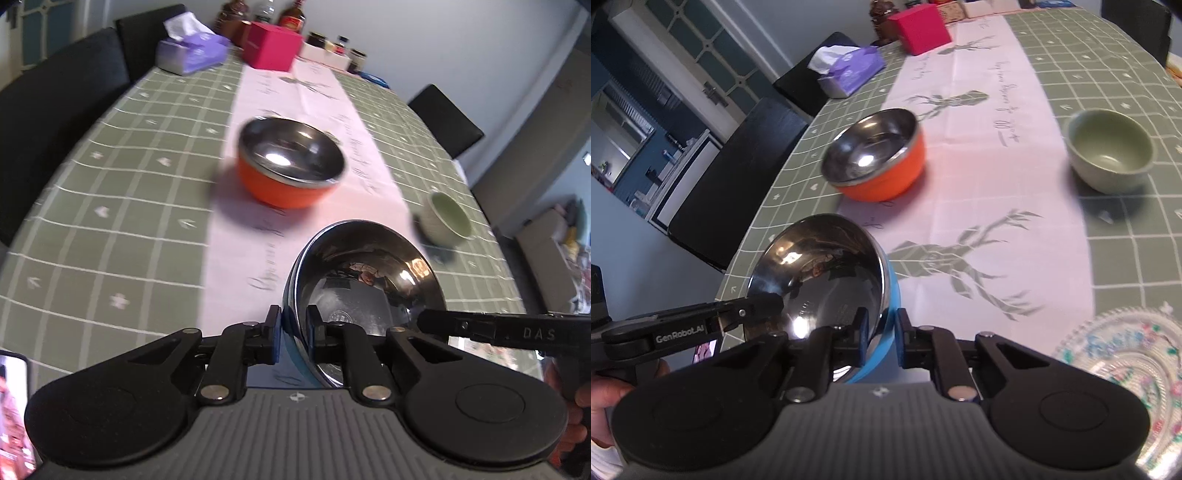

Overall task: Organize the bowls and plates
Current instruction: 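Lift the blue bowl with both grippers toward the orange bowl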

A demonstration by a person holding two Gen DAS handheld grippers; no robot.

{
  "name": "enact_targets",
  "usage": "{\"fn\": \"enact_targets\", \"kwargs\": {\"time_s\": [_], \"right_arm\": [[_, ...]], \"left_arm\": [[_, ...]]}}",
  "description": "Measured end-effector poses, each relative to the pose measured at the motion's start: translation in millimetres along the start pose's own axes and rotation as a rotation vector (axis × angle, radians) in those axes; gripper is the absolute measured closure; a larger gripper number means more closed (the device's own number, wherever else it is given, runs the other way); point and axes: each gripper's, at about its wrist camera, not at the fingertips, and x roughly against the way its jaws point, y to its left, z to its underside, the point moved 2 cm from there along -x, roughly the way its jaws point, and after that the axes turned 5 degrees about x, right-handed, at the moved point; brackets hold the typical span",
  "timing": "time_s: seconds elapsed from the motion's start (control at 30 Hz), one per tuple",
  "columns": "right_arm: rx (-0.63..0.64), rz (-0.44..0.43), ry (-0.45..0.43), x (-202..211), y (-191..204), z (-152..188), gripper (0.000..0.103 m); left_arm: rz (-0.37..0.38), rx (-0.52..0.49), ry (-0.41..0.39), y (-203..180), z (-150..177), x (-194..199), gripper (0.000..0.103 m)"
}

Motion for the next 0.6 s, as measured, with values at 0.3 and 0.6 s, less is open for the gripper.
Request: {"fn": "enact_targets", "kwargs": {"time_s": [0.3, 0.6], "right_arm": [[-0.05, 0.034, -0.027, 27.8, -34.3, 11.9, 0.092], [-0.078, 0.073, 0.01, 14.7, -46.9, 17.0, 0.095]], "left_arm": [[0.073, -0.025, 0.124, -26.8, 22.4, -18.5, 0.086], [0.076, -0.033, 0.143, -32.9, 29.6, -24.0, 0.083]]}}
